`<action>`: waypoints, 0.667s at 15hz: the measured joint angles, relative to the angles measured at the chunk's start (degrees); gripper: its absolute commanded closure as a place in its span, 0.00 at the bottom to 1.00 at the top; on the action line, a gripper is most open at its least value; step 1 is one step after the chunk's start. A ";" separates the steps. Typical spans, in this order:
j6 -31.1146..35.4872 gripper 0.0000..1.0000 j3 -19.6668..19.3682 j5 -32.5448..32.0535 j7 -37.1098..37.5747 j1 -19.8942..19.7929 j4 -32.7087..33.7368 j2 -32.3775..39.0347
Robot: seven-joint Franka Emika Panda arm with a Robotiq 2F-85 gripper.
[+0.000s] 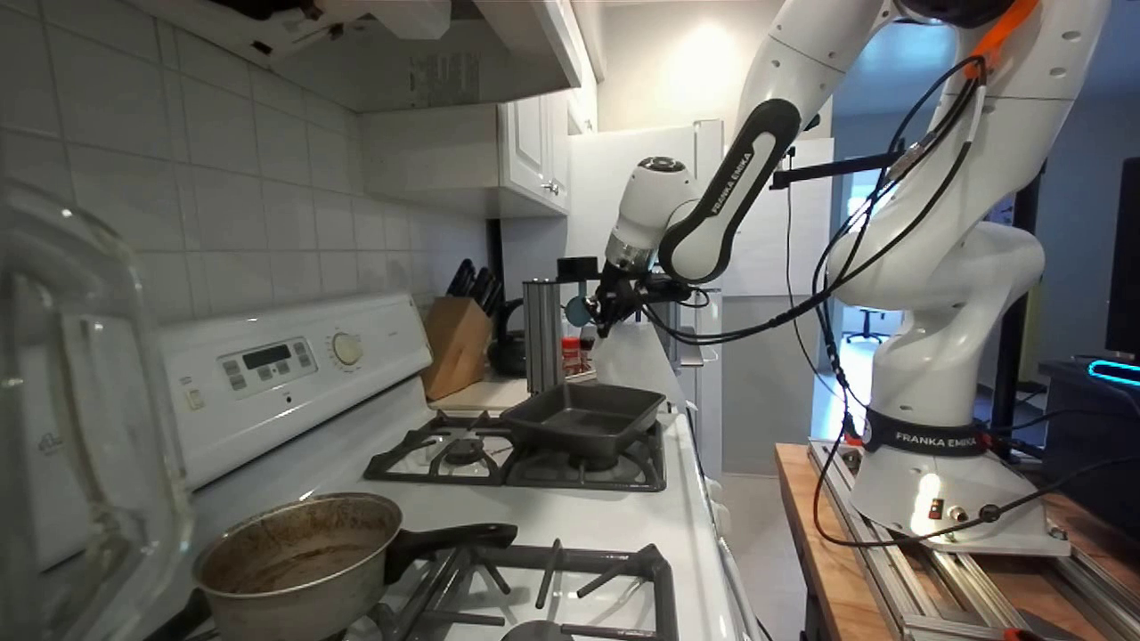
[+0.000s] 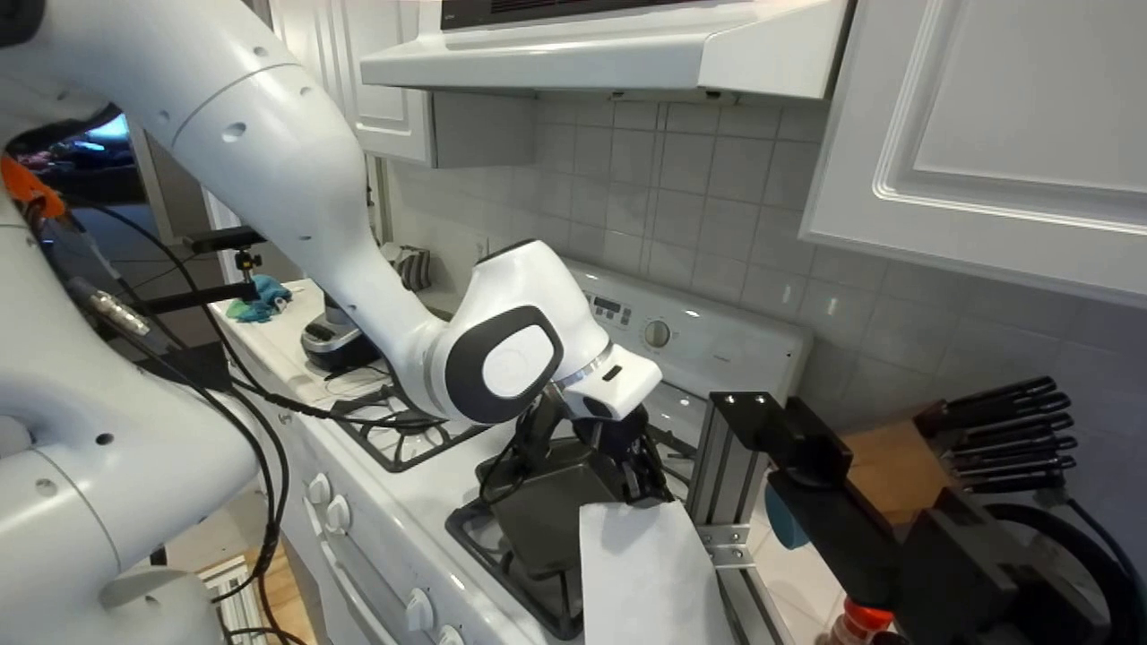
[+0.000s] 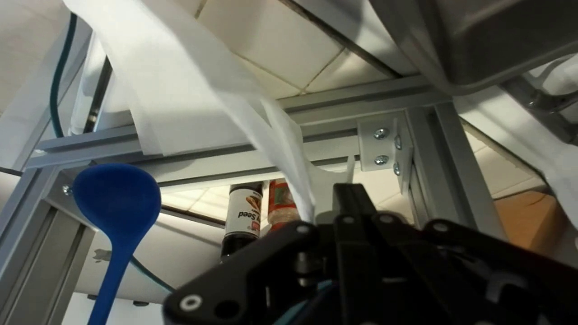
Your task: Remove the white paper from the top of pot on the left and set it down on the right side of the counter.
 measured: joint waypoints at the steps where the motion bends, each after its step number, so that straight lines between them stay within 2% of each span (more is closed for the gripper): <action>1: 0.55 1.00 1.46 -1.28 -0.17 -1.31 0.23 -0.03; 10: 0.74 1.00 12.67 -15.08 -8.27 -11.11 3.17 -0.79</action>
